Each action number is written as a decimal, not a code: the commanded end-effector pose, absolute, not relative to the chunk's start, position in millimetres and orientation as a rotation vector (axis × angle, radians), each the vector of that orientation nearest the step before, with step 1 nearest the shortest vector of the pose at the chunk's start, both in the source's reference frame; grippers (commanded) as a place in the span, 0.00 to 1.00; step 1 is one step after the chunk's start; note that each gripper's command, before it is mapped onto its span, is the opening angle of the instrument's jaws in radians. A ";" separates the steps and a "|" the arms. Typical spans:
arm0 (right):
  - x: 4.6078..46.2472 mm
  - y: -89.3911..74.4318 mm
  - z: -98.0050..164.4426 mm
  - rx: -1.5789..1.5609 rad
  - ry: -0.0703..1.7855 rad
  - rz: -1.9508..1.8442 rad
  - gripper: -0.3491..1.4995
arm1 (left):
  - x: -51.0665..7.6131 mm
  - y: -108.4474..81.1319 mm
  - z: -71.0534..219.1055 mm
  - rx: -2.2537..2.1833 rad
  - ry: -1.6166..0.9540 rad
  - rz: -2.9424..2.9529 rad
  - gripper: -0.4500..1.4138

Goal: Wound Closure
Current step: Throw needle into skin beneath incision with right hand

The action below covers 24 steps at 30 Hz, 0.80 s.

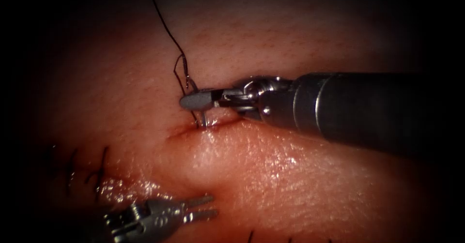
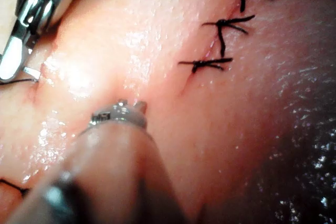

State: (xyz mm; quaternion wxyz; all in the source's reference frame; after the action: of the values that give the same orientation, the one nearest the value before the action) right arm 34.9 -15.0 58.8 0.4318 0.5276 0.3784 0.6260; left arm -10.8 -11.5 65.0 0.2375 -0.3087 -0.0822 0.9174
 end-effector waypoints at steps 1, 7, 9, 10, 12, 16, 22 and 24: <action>36.1 -14.4 59.4 1.388 0.932 1.591 0.00 | -11.3 -11.4 65.5 -0.848 -0.225 2.514 0.21; 36.6 -15.7 59.9 1.502 0.901 1.660 0.00 | -11.2 -11.4 65.5 -0.848 -0.225 2.515 0.21; 36.9 -16.4 60.2 1.539 0.887 1.689 0.00 | -11.2 -11.4 65.5 -0.848 -0.225 2.514 0.21; 36.9 -16.6 60.3 1.555 0.875 1.704 0.00 | -11.2 -11.4 65.5 -0.848 -0.225 2.515 0.21; 37.1 -17.1 60.3 1.604 0.852 1.736 0.00 | -11.2 -11.4 65.5 -0.848 -0.225 2.515 0.21; 37.3 -17.9 59.6 1.685 0.804 1.782 0.00 | -11.2 -11.4 65.6 -0.848 -0.225 2.515 0.21; 37.5 -19.4 57.6 1.740 0.732 1.807 0.00 | -11.2 -11.3 65.7 -0.846 -0.227 2.517 0.21; 37.5 -20.1 56.2 1.782 0.680 1.825 0.00 | -11.2 -11.3 65.7 -0.846 -0.227 2.517 0.21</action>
State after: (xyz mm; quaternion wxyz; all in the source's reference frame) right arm 36.8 -20.5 55.9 0.2480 0.6536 0.2480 0.6707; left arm -10.6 -11.4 65.1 0.2362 -0.3084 -0.0830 0.9177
